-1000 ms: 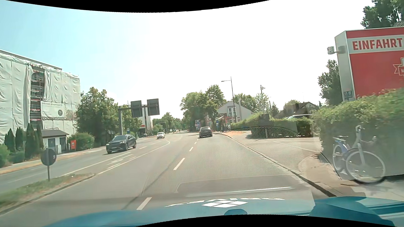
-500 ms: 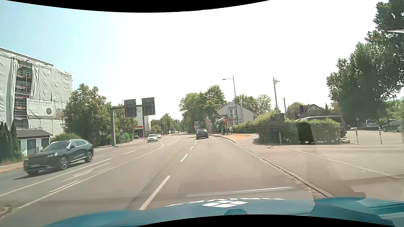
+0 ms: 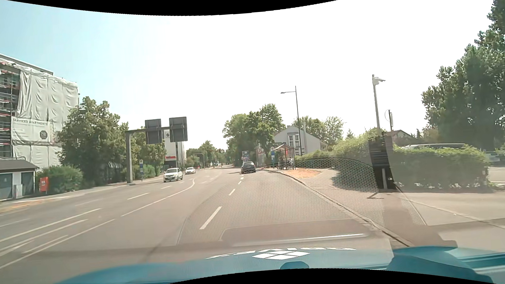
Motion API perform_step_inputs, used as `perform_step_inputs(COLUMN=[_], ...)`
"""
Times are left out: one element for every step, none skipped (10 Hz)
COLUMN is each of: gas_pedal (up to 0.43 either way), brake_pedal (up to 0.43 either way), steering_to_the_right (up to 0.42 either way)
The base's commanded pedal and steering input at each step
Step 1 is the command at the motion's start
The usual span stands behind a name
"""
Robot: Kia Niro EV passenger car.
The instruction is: Follow the waypoints while adhering to traffic rules and regulations
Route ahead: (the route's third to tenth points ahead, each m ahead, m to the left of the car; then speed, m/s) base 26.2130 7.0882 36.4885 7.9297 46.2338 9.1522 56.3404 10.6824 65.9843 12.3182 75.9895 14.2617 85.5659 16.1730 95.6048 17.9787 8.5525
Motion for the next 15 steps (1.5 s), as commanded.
perform_step_inputs(gas_pedal=[0.311, 0.299, 0.287, 0.268, 0.260, 0.240, 0.228, 0.220, 0.220, 0.220, 0.220, 0.220, 0.209, 0.209, 0.209], brake_pedal=[0.000, 0.000, 0.000, 0.000, 0.000, 0.000, 0.000, 0.000, 0.000, 0.000, 0.000, 0.000, 0.000, 0.000, 0.000], steering_to_the_right=[-0.004, -0.004, -0.004, -0.004, -0.003, -0.003, -0.003, -0.003, -0.004, -0.005, -0.005, -0.006, -0.009, -0.012, -0.013])
